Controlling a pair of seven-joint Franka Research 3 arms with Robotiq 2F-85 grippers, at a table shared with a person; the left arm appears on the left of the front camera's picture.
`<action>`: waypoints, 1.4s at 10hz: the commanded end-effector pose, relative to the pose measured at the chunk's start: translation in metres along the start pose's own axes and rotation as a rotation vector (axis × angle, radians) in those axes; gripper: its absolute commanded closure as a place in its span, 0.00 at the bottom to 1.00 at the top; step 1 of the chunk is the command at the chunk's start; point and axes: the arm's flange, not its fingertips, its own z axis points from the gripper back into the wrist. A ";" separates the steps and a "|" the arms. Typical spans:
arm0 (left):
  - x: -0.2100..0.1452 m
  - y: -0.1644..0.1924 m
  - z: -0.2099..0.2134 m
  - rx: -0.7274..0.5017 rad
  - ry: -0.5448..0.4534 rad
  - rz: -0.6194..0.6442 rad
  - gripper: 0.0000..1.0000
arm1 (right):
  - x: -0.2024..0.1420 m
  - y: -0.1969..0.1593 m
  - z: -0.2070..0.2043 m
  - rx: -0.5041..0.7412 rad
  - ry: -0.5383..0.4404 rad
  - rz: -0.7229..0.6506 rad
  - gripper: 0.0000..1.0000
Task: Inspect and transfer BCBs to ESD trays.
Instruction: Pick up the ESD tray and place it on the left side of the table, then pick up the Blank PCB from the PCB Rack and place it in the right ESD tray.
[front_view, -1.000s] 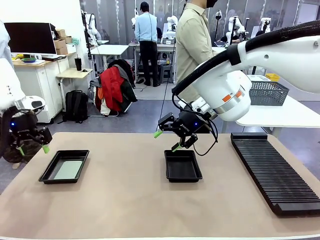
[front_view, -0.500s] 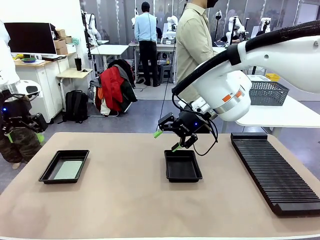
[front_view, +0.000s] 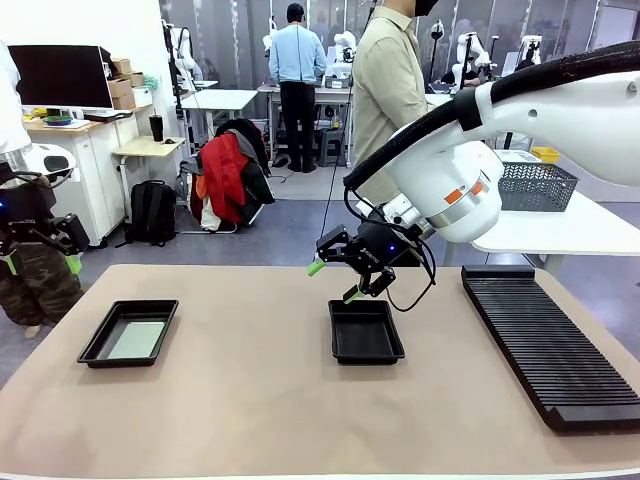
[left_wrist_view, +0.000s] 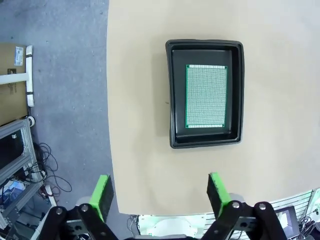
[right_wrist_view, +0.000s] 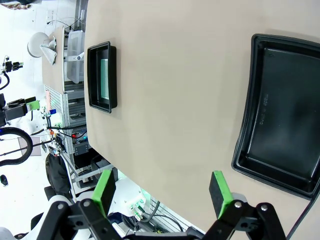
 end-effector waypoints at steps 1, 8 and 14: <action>0.003 0.001 -0.007 -0.003 -0.002 0.005 0.00 | -0.001 0.000 0.001 0.001 -0.001 -0.003 0.00; 0.003 0.001 -0.007 -0.003 -0.002 0.005 0.00 | -0.001 0.000 0.001 0.001 -0.001 -0.003 0.00; 0.003 0.001 -0.007 -0.003 -0.002 0.005 0.00 | -0.001 0.000 0.001 0.001 -0.001 -0.003 0.00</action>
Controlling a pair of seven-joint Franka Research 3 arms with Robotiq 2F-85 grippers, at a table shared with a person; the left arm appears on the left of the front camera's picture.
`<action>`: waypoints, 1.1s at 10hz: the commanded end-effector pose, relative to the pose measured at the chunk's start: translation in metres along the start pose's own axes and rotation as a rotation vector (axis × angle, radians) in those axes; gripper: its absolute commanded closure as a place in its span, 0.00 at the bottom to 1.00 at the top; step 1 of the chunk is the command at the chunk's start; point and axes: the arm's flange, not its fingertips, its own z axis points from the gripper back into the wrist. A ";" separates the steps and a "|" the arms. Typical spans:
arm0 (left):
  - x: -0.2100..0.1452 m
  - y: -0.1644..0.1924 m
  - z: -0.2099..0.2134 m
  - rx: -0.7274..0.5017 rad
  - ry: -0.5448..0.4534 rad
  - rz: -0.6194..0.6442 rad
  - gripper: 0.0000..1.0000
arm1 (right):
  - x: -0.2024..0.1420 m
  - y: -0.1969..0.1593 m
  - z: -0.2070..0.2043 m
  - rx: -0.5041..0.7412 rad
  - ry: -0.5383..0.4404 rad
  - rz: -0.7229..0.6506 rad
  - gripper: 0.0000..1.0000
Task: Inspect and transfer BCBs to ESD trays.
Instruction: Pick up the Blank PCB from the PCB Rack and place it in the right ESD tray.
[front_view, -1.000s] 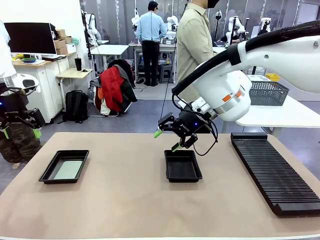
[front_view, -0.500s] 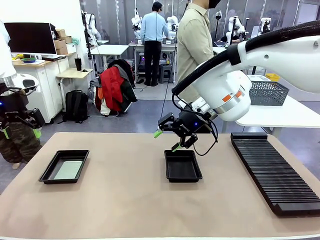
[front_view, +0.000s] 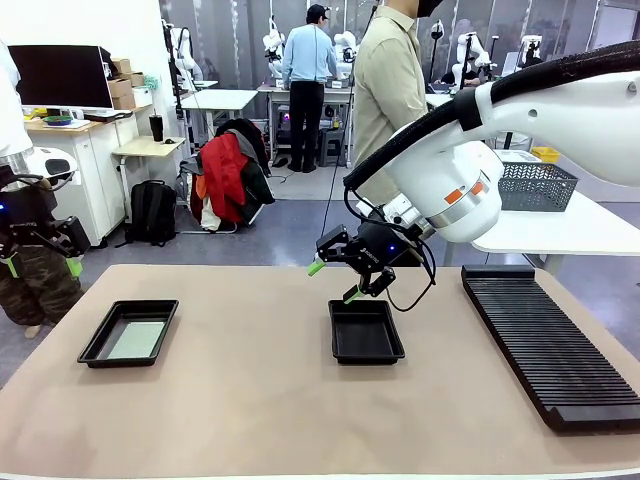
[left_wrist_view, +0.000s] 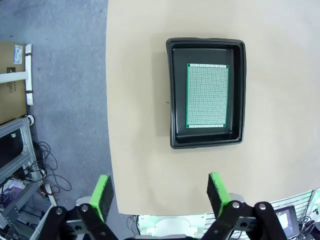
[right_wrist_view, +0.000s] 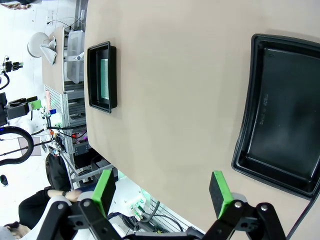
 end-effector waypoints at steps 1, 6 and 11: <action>0.001 0.000 -0.002 -0.002 -0.012 0.003 0.00 | -0.001 0.000 0.001 0.001 -0.001 -0.003 0.00; 0.001 0.000 -0.002 -0.002 -0.012 0.003 0.00 | -0.001 0.000 0.001 0.001 -0.001 -0.003 0.00; 0.001 0.000 -0.002 -0.002 -0.012 0.003 0.00 | -0.001 0.000 0.001 0.001 -0.001 -0.003 0.00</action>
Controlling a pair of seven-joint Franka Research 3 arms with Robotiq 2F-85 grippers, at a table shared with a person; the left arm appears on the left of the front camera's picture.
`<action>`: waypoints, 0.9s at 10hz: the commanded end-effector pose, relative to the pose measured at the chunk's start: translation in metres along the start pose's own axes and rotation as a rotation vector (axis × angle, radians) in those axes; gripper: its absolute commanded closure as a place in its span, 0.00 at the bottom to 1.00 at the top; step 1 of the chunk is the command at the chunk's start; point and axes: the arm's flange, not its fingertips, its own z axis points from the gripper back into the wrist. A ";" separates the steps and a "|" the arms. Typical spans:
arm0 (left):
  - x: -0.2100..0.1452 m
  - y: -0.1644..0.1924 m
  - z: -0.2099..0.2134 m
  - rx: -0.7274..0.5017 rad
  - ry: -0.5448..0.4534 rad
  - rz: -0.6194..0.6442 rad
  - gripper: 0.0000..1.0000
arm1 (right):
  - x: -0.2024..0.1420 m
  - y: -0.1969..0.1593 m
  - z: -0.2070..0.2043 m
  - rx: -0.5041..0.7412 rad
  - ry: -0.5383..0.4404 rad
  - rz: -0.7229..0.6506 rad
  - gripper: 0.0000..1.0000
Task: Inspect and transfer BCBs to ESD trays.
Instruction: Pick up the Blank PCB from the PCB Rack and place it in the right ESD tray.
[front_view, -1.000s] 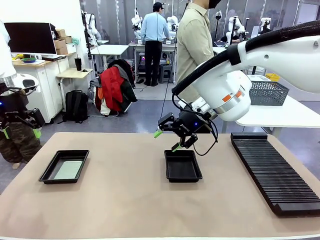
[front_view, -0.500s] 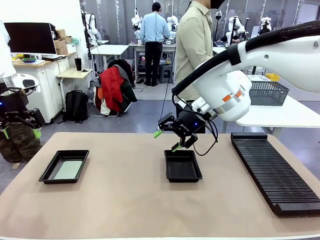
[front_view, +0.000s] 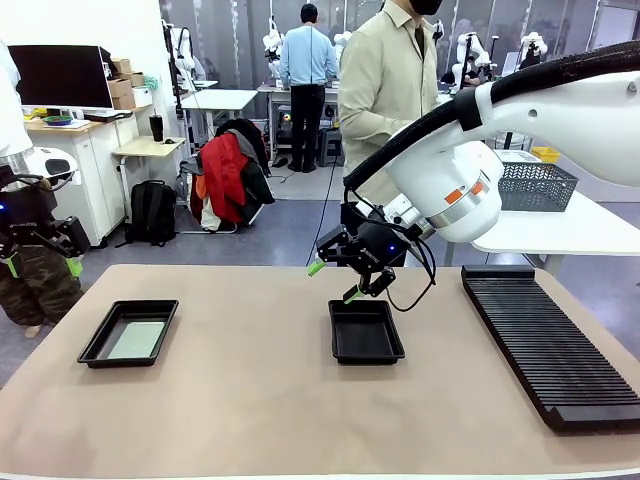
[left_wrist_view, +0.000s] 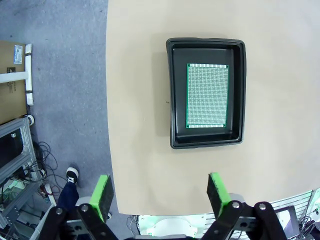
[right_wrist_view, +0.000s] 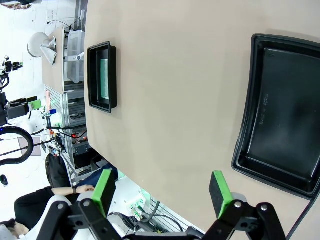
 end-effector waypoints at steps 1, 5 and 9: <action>0.001 0.000 -0.002 -0.002 -0.012 0.003 0.00 | -0.001 0.000 0.001 0.001 -0.001 -0.003 0.00; 0.001 0.000 -0.002 -0.002 -0.012 0.003 0.00 | -0.001 0.000 0.001 0.001 -0.001 -0.003 0.00; 0.001 0.000 -0.002 -0.002 -0.012 0.003 0.00 | -0.001 0.000 0.001 0.001 -0.001 -0.003 0.00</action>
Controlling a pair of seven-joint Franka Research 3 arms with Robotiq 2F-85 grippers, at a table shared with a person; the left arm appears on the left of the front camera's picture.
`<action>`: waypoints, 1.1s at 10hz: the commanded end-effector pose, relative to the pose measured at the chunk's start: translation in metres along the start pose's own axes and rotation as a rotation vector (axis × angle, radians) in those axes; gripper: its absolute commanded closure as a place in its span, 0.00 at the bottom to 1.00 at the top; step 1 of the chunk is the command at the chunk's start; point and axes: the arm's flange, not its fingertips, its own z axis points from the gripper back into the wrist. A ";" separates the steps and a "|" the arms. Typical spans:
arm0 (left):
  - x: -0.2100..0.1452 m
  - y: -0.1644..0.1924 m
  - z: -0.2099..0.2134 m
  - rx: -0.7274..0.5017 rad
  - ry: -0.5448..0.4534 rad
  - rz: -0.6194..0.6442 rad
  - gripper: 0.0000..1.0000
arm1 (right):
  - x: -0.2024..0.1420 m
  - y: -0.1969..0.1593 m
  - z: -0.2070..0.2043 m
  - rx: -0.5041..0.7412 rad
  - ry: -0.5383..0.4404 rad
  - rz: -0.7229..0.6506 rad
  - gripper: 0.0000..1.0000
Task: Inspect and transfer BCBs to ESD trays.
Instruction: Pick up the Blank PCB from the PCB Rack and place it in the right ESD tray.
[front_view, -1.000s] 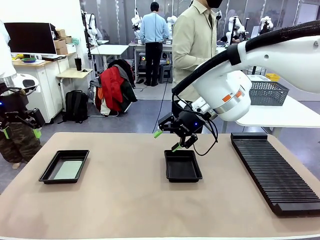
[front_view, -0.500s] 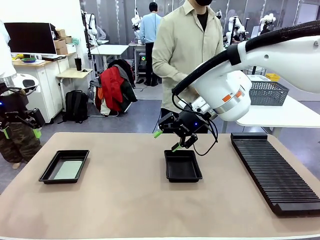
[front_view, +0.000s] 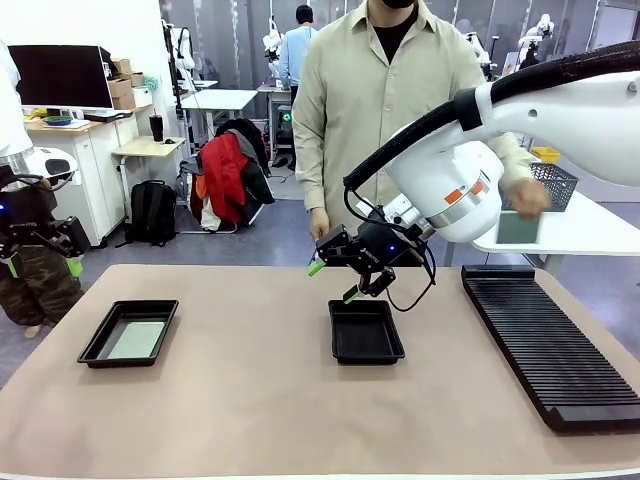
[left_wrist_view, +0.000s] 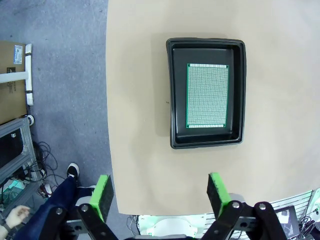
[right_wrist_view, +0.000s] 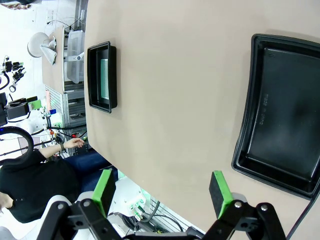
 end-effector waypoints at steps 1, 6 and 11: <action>0.001 0.000 -0.002 -0.002 -0.012 0.003 0.00 | -0.001 0.000 0.001 0.001 -0.001 -0.003 0.00; 0.001 0.000 -0.002 -0.002 -0.012 0.003 0.00 | -0.001 0.000 0.001 0.001 -0.001 -0.003 0.00; 0.001 0.000 -0.002 -0.002 -0.012 0.003 0.00 | -0.001 0.000 0.001 0.001 -0.001 -0.003 0.00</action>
